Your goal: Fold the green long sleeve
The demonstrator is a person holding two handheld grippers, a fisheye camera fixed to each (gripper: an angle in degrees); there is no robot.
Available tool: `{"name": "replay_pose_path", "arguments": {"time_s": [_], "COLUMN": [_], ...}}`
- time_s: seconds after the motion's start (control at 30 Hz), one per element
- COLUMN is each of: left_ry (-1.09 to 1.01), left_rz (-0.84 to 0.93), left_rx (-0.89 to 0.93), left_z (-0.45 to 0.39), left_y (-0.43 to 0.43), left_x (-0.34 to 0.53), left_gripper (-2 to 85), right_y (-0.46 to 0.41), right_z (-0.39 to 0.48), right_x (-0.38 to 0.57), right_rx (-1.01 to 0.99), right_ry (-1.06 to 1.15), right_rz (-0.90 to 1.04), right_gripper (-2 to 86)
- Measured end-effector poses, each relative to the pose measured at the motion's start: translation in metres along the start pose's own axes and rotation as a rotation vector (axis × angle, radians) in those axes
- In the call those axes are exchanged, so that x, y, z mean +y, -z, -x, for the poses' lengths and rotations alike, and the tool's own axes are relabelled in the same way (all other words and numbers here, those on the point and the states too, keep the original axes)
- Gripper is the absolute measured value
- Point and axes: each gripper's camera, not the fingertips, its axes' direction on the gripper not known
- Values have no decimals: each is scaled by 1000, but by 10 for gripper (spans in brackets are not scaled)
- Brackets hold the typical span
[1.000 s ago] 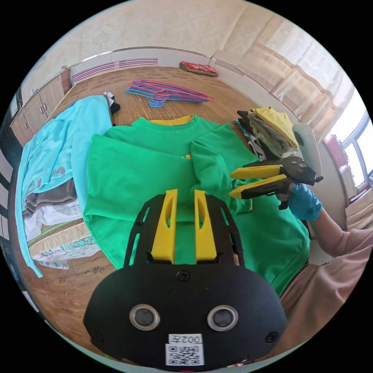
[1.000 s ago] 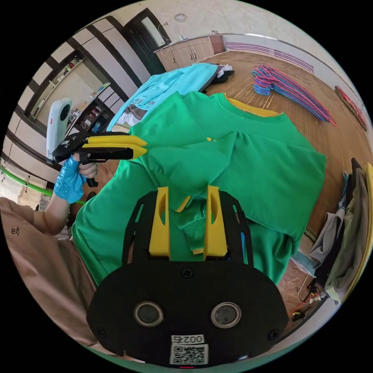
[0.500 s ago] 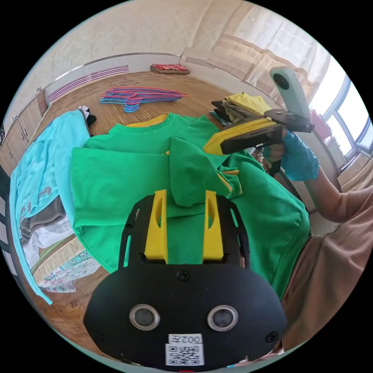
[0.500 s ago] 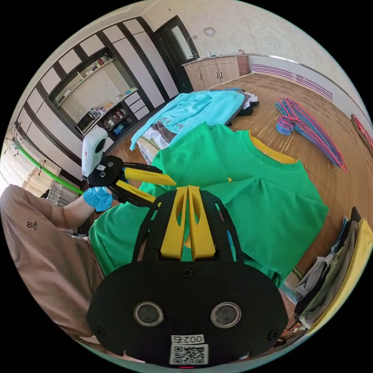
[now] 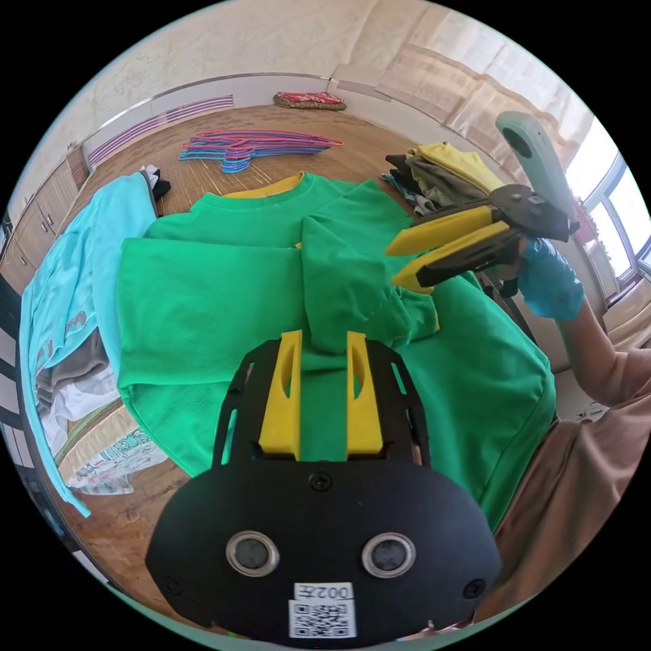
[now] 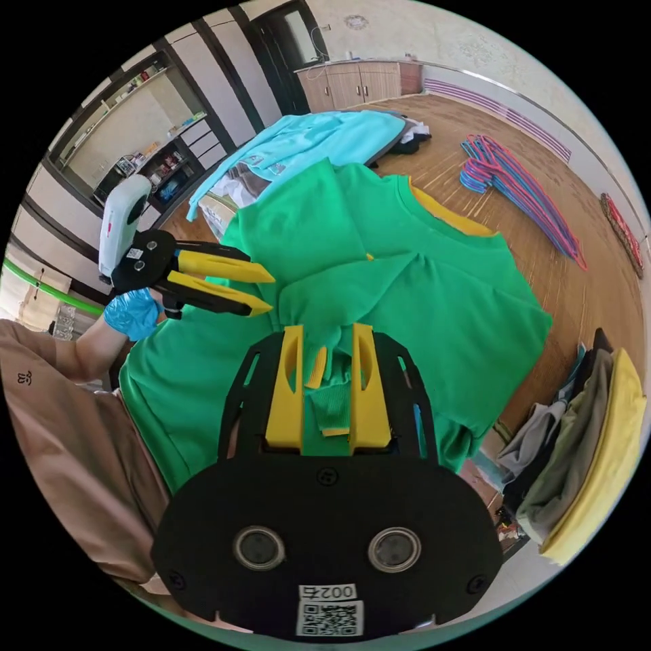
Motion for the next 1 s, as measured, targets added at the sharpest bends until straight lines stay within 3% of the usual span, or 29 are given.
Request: {"name": "replay_pose_path", "arguments": {"time_s": [0.13, 0.27, 0.5, 1.0], "left_ry": [-32, -93, -164, 171], "left_rz": [-28, -56, -118, -226], "left_rx": [2, 24, 39, -49], "left_z": [-10, -22, -39, -6], "left_y": [6, 15, 18, 38], "left_x": [3, 8, 17, 17], "left_gripper": [61, 72, 153, 92], "right_y": [-19, -27, 6, 16], "right_z": [-3, 1, 17, 38], "right_x": [10, 9, -4, 22], "right_rx": [-79, -63, -143, -141], "right_ry": [-18, -18, 57, 119], "right_rz": [18, 61, -80, -286], "right_gripper": [106, 45, 23, 67]}}
